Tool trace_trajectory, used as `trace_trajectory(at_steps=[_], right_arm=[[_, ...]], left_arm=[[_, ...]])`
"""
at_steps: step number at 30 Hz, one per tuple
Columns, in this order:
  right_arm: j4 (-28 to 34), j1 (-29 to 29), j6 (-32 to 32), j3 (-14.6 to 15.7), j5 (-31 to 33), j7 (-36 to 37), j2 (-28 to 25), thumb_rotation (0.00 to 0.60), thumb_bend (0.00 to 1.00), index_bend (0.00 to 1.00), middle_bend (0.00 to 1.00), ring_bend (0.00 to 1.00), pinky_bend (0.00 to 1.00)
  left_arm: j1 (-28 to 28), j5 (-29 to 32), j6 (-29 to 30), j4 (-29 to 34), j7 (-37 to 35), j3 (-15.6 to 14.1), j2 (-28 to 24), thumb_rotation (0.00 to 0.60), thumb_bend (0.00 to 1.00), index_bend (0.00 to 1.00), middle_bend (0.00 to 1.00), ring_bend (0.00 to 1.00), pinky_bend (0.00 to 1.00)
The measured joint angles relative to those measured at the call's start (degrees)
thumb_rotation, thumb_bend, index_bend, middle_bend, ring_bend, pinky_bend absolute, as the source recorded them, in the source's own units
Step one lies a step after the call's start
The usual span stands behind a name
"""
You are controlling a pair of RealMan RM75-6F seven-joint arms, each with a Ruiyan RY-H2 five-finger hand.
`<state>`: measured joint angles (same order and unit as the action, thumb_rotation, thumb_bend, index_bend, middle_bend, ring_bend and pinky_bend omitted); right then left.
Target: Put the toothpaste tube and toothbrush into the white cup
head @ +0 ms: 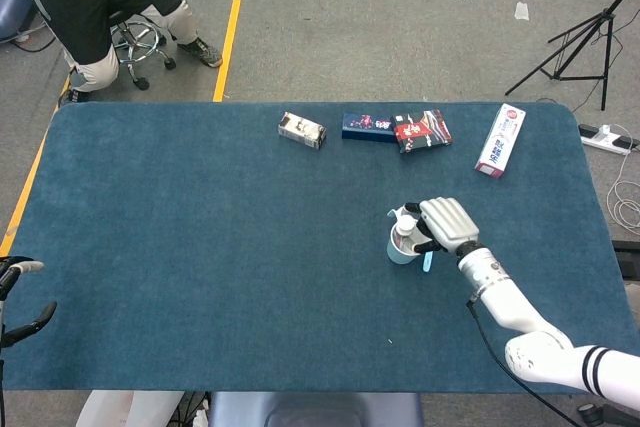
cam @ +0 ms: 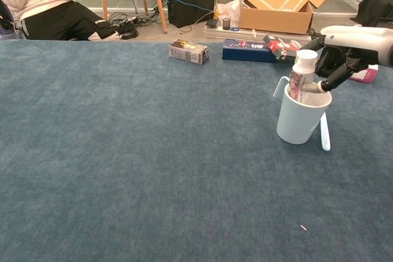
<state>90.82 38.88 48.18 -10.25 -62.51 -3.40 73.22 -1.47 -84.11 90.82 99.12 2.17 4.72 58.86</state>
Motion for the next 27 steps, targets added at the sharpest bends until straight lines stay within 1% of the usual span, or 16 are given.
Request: trace_trajectory(at_steps=[2, 8, 18, 27], right_arm=[[-0.13, 0.05, 0.07, -0.06, -0.02, 0.15, 0.26, 0.6, 0.2, 0.65, 1.0, 0.98, 1.0], [-0.72, 0.32, 0.01, -0.19, -0.13, 0.68, 0.97, 0.6, 0.12, 0.56, 1.0, 0.98, 1.0], [-1.52, 0.38, 0.19, -0.26, -0.48, 1.53, 1.67, 0.6, 0.11, 0.5, 1.0, 0.98, 1.0], [-0.67, -0.4, 1.43, -0.53, -1.68, 3.05, 0.47, 0.6, 0.09, 0.44, 1.0, 0.98, 1.0]], left_arm=[[0.02, -0.05, 0.03, 0.03, -0.01, -0.02, -0.02, 0.6, 0.22, 0.33, 0.3, 0.21, 0.27], [0.1, -0.16, 0.2, 0.12, -0.08, 0.0, -0.11, 0.6, 0.22, 0.33, 0.3, 0.21, 0.27], [0.2, -0.19, 0.32, 0.2, -0.25, 0.03, -0.25, 0.6, 0.22, 0.33, 0.3, 0.21, 0.27], [0.2, -0.17, 0.25, 0.17, 0.04, 0.02, -0.15, 0.6, 0.22, 0.33, 0.3, 0.21, 0.27]])
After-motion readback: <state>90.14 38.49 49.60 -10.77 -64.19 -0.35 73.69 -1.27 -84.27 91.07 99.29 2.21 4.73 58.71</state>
